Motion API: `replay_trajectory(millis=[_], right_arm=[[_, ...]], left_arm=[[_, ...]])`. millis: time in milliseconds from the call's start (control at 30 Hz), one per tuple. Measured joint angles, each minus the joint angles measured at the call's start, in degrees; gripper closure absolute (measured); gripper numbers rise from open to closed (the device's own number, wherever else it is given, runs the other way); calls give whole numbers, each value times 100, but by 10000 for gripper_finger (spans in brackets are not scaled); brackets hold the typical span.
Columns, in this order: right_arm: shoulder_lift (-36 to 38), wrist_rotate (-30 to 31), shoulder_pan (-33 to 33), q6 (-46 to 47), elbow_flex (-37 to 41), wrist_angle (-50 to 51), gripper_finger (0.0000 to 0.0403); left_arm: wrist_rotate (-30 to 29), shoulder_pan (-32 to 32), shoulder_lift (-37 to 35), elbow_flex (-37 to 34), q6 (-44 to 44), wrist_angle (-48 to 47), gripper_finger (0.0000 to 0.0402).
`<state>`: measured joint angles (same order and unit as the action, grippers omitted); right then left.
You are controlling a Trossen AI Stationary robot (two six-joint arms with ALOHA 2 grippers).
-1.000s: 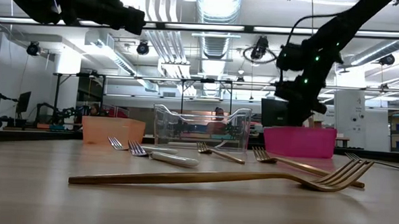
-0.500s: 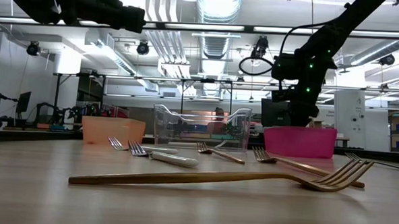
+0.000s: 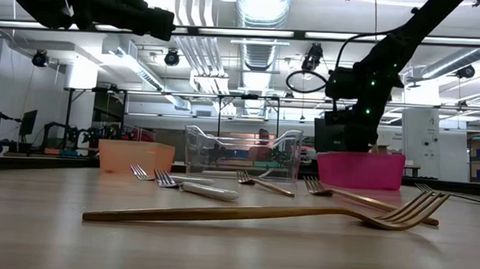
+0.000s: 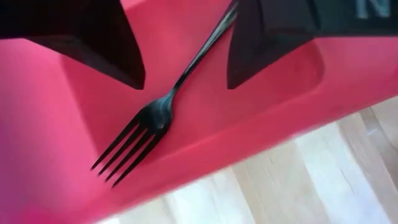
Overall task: Sort silverware by color (type)
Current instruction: Put the black fork into the orange bin
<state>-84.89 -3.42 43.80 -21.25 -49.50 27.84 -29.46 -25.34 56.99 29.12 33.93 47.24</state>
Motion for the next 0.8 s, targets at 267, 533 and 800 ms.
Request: replay_trajectory(millis=[267, 533, 800], right_arm=[[-565, -8, 12, 457, -8, 13, 156], [-962, -24, 12, 501, -11, 0, 208], [-978, 32, 12, 683, -7, -40, 334]], left_arm=[[0, 0, 0, 0, 2, -7, 331], [0, 0, 0, 0, 2, -9, 331], [0, 0, 0, 0, 2, -10, 331]])
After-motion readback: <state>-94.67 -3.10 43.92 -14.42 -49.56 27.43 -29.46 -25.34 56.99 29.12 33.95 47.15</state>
